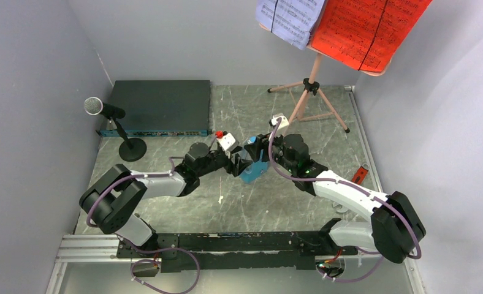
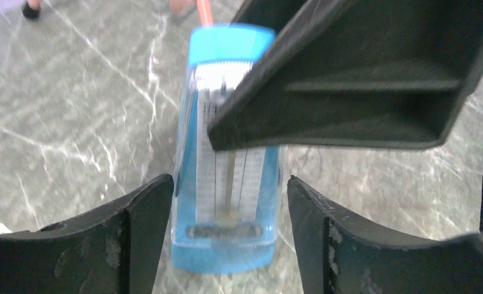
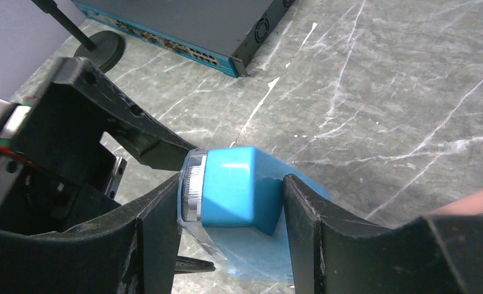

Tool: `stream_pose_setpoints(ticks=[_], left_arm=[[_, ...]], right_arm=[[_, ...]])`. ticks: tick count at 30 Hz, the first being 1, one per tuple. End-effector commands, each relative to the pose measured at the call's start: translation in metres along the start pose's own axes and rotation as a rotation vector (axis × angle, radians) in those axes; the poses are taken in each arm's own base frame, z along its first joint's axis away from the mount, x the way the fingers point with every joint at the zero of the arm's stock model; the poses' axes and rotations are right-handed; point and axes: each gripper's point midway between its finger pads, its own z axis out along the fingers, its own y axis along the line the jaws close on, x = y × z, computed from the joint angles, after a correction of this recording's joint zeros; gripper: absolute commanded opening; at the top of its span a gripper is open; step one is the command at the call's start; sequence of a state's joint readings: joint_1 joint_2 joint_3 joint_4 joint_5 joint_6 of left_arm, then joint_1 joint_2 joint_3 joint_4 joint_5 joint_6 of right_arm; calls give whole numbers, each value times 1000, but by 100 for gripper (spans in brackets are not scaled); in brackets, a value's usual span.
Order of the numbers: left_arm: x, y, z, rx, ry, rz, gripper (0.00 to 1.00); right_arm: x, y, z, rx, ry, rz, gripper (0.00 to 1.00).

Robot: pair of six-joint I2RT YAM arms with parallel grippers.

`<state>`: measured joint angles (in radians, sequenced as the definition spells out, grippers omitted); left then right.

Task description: Pack up the instrument practice props

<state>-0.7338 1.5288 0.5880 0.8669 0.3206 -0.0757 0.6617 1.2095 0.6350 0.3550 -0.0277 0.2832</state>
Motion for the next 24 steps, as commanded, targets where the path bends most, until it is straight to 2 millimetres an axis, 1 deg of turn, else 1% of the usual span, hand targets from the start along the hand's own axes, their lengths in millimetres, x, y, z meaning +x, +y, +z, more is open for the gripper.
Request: stream_pose_setpoints(ticks=[1,4,5,6,8,11,14,15,18,19,20,22,24], left_arm=[[23,-5,-12,-8,95,-67,76],[15,-5,-16,-27,71,-96,81],[12,-4,-18,-46,66,-110,82],[9,-2,-20,-65,61,-122,82],[5,5,-27,-128,63,-152,83],[6,16,-45,-236,99,-198,85],[6,30,-66,-369,138,-247,85],[6,32,-73,-397,148,-257,85],[10,35,-90,-448,159,-262,85],[10,36,-96,-466,152,-263,86],[10,39,-101,-488,142,-260,87],[7,45,-109,-533,116,-249,88],[4,48,-115,-561,110,-245,89]], right_arm=[[-9,7,-3,-24,-7,16,45],[-12,9,-3,-32,-9,15,45],[-14,10,-3,-33,-12,15,45],[-15,10,-2,-33,-11,15,48],[-18,10,0,-31,-10,17,59],[-17,13,2,-38,-4,18,76],[-12,17,5,-38,12,12,87],[-9,18,7,-35,23,8,89],[2,22,13,-24,48,3,90],[7,24,15,-28,55,7,89],[10,22,18,-11,58,16,87],[13,21,25,-7,64,28,79],[12,23,33,-11,65,29,69]])
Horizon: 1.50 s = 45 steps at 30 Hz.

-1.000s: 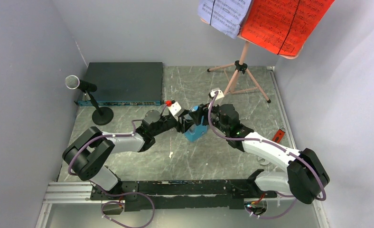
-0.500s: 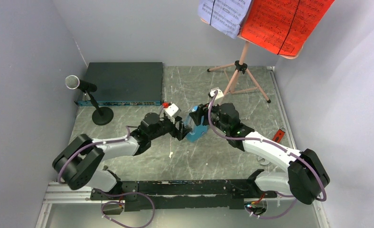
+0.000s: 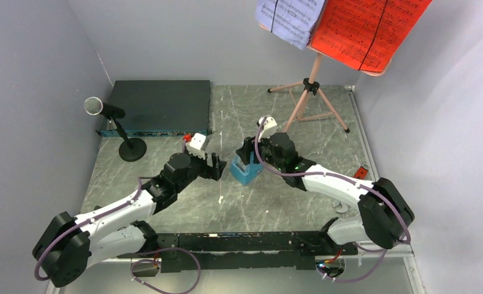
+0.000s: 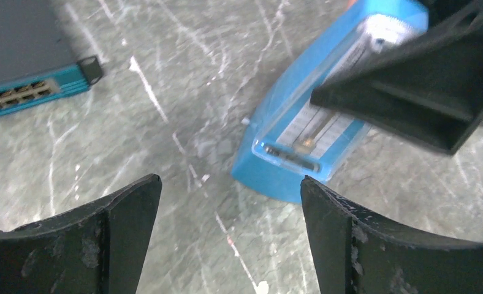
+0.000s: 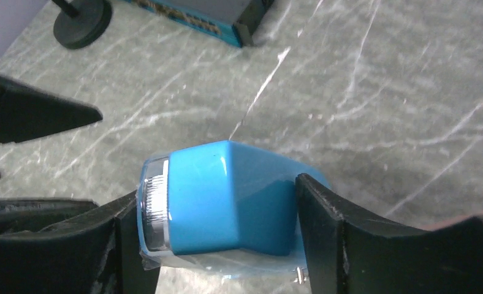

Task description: Pack up the instrument practice props

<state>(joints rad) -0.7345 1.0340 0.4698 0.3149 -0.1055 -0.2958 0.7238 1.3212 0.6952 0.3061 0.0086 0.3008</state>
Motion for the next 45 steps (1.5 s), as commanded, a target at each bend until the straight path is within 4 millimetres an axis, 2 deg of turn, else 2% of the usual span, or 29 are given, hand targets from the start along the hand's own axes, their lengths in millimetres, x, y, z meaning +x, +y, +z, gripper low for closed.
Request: stream_pose_setpoints(ticks=[1,3,6,8,14,16,18,22,27,29,33,35,36,37,41,42,45], left_arm=[[1,21,-10,-121,-4,-15,89],[-1,23,-11,-134,-7,-19,89],[-2,29,-13,-173,0,-18,90],[-2,34,-14,-204,2,-20,91],[-5,43,-19,-255,-19,-30,92],[-5,47,-21,-273,-24,-25,92],[-5,50,-22,-289,-24,-22,92],[-4,49,-21,-280,-25,-20,92],[-4,54,-22,-313,-14,-4,93],[-4,55,-22,-312,-22,-3,93],[-4,61,-24,-341,-36,11,94],[-3,64,-24,-358,-33,19,94],[-2,65,-24,-364,-32,20,94],[-2,65,-23,-363,-31,19,94],[0,62,-21,-348,-24,12,94],[0,64,-21,-355,-25,12,94],[1,73,-22,-402,-36,4,94]], right_arm=[[-18,11,18,-17,-37,22,64],[-25,12,29,-15,-45,4,57],[-48,14,49,-7,-80,-41,53],[-57,8,66,23,-94,-90,52],[-94,-29,109,142,-163,-158,50],[-107,-42,123,151,-182,-153,50],[-121,-45,140,138,-198,-154,50],[-132,-53,176,146,-208,-170,52],[-151,-53,211,133,-242,-185,60],[-163,-48,218,112,-258,-178,64],[-187,-33,214,68,-299,-174,81],[-201,-28,205,62,-320,-181,90],[-205,-27,199,61,-325,-186,98],[-206,-25,191,61,-324,-194,99],[-214,-19,147,57,-337,-219,100],[-224,-14,126,53,-357,-227,100],[-218,-13,84,58,-357,-244,100]])
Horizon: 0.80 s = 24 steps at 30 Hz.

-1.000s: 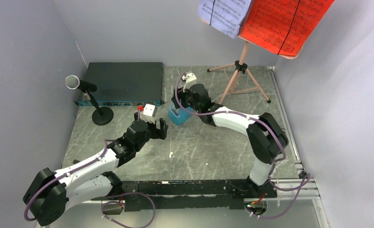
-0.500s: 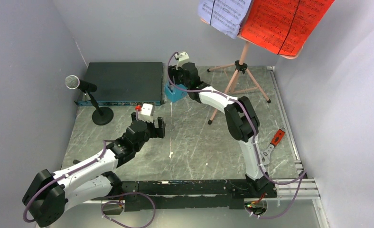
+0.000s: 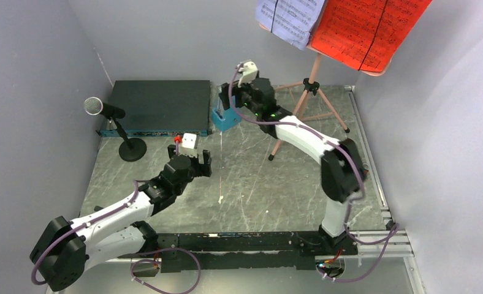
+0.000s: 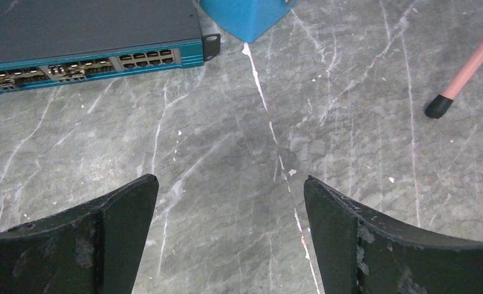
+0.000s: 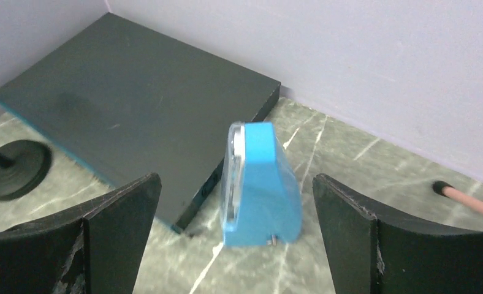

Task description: Pack up the instrument practice props

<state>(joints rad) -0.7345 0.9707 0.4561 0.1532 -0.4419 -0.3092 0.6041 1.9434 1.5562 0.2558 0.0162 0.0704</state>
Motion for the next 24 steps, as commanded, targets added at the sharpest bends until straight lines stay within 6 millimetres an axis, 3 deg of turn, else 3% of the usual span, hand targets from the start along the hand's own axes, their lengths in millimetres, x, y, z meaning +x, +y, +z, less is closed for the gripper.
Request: stream_pose_setpoints(ticks=[1,3,8,13,17,21,24], left_arm=[[-7,10,4,-61,-45,-30,94],[-8,15,6,-88,-45,-65,94],[-2,36,12,-183,-8,-178,94],[8,69,20,-299,35,-267,94],[14,102,24,-418,40,-337,94],[15,133,16,-532,-13,-394,94],[4,153,4,-603,-96,-399,94]], right_arm=[[-64,3,-71,-18,-141,-42,100],[-60,1,-101,-10,-140,-55,100],[-22,-13,-166,40,-125,-96,100],[23,-21,-213,63,-123,-95,100],[43,-22,-234,60,-161,-69,100],[53,-18,-238,39,-166,-30,100],[54,-13,-240,14,-181,-6,100]])
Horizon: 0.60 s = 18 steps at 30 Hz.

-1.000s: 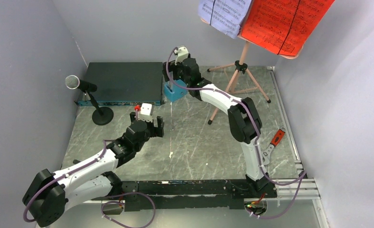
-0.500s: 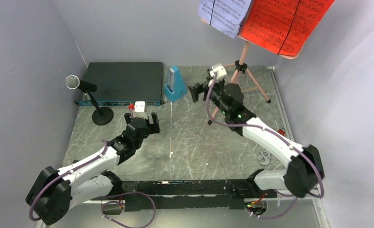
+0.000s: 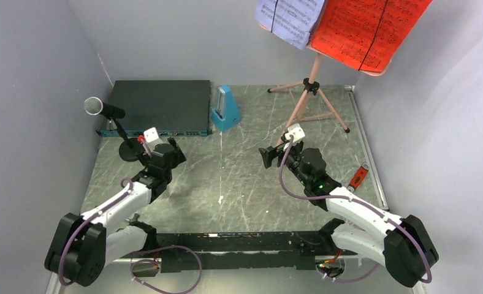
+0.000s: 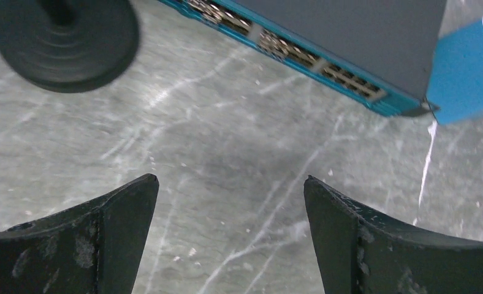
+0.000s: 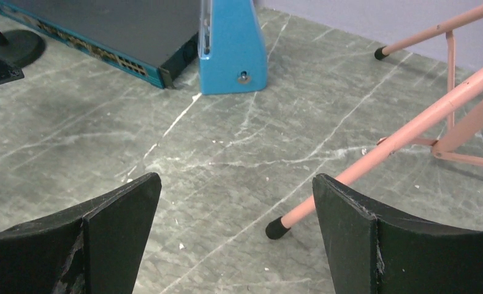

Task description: Pack up the instrument practice props

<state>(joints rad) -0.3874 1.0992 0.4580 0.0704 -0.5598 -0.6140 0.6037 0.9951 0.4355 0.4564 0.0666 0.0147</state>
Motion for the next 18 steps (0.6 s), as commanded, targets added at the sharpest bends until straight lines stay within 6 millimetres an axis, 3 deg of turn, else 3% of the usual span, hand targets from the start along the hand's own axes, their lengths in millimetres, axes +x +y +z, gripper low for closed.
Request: stream_pose_setpoints(ticks=[1,4,11,18], left_arm=[[-39,26,-5,-101,-169,-109,94],[-64,37,-9,-141,-250,-104,94],[-117,40,-20,-166,-441,37,94],[-189,42,-32,-211,-663,201,94]], right_arm=[[-39,9,-1,-40,-160,60,100],[-41,11,-3,-55,-172,71,100],[-49,12,-8,-61,-197,77,100],[-53,12,-11,-62,-208,71,100]])
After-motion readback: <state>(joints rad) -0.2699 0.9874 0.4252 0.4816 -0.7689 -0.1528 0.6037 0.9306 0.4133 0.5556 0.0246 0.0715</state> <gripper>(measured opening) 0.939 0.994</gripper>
